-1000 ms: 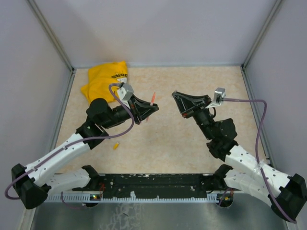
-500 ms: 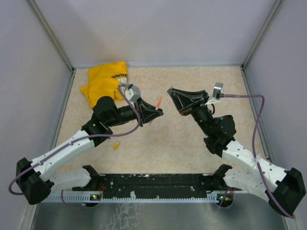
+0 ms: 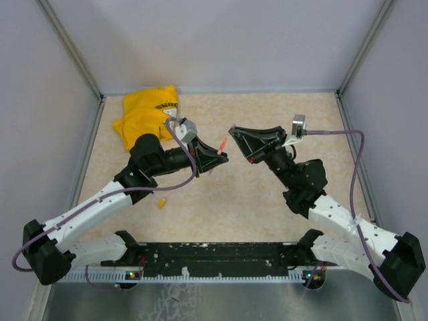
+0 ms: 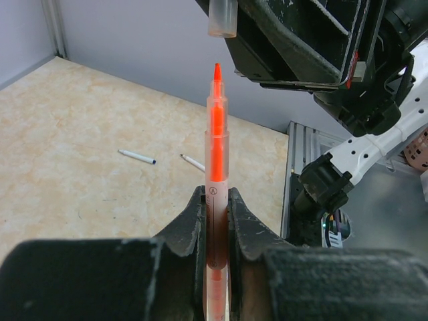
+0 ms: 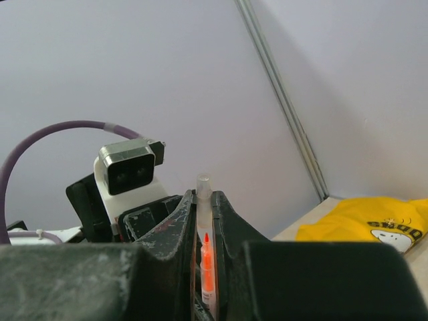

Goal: Insert the pens into the pen caps
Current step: Insert the pen cap onto the pen.

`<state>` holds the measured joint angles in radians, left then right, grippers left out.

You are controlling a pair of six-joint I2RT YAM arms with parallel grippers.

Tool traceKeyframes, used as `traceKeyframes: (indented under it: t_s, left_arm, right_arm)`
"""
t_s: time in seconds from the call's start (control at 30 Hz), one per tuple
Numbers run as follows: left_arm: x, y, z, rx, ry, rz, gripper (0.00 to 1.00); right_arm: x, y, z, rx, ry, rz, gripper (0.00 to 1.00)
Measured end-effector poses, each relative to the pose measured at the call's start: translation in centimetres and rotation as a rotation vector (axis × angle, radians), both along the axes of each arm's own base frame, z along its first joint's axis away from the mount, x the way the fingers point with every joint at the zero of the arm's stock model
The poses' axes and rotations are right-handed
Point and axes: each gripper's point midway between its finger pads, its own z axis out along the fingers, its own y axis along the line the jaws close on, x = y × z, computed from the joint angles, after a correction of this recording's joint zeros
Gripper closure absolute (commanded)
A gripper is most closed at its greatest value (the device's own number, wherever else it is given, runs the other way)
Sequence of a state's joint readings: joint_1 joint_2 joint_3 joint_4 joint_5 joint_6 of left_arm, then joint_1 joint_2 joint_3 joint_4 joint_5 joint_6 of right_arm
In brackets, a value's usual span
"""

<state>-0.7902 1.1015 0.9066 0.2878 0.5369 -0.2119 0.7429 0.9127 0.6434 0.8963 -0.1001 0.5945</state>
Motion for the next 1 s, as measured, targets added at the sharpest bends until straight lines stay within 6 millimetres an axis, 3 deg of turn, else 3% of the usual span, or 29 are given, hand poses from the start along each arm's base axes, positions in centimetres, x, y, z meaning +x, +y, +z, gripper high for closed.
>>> traceKeyframes:
  t_s: [1.0]
  left_arm:
    - [0.0,0.2,0.0,0.002,0.001,0.006,1.00]
  right_arm:
    - [-0.3,1.1,-1.3,-0.058,0.014,0.048,1.00]
